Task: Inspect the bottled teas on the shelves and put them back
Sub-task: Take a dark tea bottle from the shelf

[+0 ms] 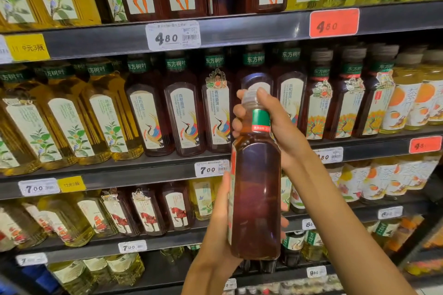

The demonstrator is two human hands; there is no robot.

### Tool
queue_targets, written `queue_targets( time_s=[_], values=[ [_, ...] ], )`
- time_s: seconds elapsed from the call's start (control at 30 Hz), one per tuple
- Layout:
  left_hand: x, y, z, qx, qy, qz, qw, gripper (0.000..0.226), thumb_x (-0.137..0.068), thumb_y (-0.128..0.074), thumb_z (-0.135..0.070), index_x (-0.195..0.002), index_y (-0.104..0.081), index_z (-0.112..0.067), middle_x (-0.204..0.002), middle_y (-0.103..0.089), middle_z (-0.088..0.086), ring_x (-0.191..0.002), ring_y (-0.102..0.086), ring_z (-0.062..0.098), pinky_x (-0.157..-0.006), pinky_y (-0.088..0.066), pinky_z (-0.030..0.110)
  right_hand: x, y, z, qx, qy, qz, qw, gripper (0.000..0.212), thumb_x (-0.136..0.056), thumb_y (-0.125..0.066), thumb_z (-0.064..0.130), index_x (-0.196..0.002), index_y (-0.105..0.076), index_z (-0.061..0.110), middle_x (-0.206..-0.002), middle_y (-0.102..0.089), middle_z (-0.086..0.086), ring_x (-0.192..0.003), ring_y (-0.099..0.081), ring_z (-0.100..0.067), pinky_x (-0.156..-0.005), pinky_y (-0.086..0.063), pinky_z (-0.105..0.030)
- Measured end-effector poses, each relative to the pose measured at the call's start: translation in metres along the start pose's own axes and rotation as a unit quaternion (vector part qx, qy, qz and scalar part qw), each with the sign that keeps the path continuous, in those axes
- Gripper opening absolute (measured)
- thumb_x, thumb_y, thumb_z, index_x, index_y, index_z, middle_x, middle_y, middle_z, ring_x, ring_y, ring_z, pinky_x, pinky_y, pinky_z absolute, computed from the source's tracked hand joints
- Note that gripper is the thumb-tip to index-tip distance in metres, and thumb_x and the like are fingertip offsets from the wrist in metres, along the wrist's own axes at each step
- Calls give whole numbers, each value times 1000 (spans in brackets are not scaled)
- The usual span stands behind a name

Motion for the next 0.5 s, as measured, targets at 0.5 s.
queue_targets(
  time_s=[0.5],
  values=[
    [14,-28,-21,176,-8,37,984,73,-82,-62,-53,-135,-51,-4,-119,-63,20,-99,-66,30,-79,-55,41,0,2,5,59,-73,-119,988,26,-82,-60,26,-101,-53,10,-88,-58,-10,-77,-66,-20,-77,-53,-31]
  ],
)
Point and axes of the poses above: each hand's wrist, its own x-axis away from the middle knuckle, its own y-axis out of the back of the hand, z = x × y, the point moved 2 cm from there along -x, towards the middle knuckle
